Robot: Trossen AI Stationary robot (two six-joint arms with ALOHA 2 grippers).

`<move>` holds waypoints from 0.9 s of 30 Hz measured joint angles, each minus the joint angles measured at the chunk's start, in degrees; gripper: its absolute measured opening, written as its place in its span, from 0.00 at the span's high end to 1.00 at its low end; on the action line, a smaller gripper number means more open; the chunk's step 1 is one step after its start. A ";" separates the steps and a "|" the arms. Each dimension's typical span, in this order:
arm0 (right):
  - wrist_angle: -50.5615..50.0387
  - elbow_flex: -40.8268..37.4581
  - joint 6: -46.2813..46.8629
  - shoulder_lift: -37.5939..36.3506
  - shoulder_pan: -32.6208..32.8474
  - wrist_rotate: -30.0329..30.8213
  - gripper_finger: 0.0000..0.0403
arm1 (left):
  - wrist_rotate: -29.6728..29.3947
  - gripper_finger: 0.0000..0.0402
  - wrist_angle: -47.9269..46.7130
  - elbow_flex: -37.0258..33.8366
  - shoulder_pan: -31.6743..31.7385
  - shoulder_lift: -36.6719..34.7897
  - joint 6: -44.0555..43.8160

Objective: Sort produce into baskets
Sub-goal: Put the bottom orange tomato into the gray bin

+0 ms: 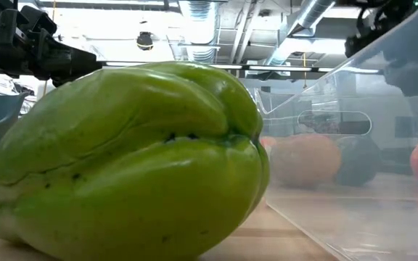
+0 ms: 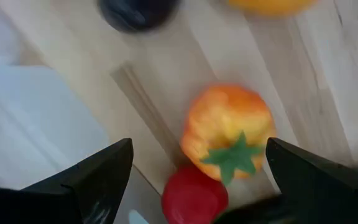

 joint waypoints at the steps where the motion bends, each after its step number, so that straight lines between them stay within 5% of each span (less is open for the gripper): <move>1: -0.65 0.00 0.75 0.64 0.15 0.00 0.02 | -0.01 0.70 0.00 -0.01 0.01 0.01 0.00; 27: -0.63 -2.25 -0.45 11.79 0.78 0.44 0.02 | 0.00 0.70 -0.02 -0.02 0.02 0.01 0.00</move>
